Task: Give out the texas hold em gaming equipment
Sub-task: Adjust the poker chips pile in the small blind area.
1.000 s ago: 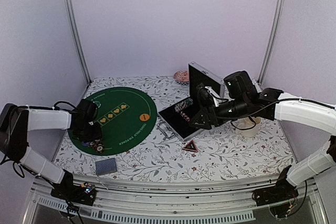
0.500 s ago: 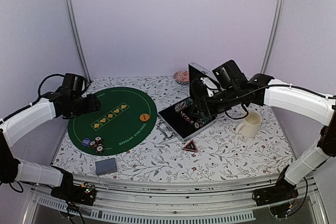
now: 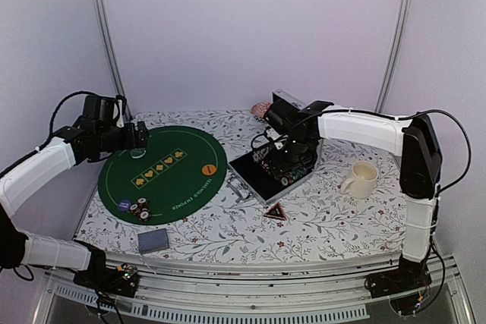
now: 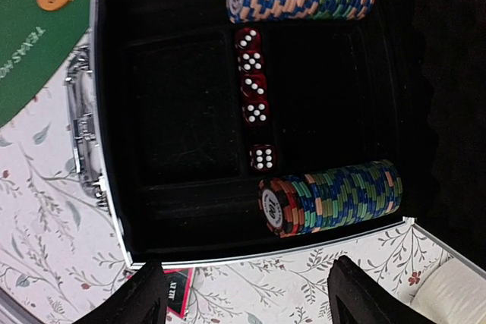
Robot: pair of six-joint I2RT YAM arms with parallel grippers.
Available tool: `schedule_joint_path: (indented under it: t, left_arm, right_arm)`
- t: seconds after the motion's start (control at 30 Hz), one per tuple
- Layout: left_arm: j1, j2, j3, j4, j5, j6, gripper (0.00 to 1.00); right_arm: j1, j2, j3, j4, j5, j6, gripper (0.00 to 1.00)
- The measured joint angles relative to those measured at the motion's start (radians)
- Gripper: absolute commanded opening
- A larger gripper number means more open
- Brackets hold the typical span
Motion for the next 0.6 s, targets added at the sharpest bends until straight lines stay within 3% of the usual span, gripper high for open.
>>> schedule_joint_path:
  t: [0.23, 0.6]
  left_arm:
    - [0.000, 0.020, -0.047, 0.063, 0.007, 0.045, 0.98]
    - [0.000, 0.029, -0.060, 0.086, 0.014, 0.076, 0.98]
  right_arm:
    - [-0.006, 0.140, 0.076, -0.096, 0.076, -0.021, 0.73]
    - [-0.026, 0.215, 0.106, -0.136, 0.129, -0.032, 0.59]
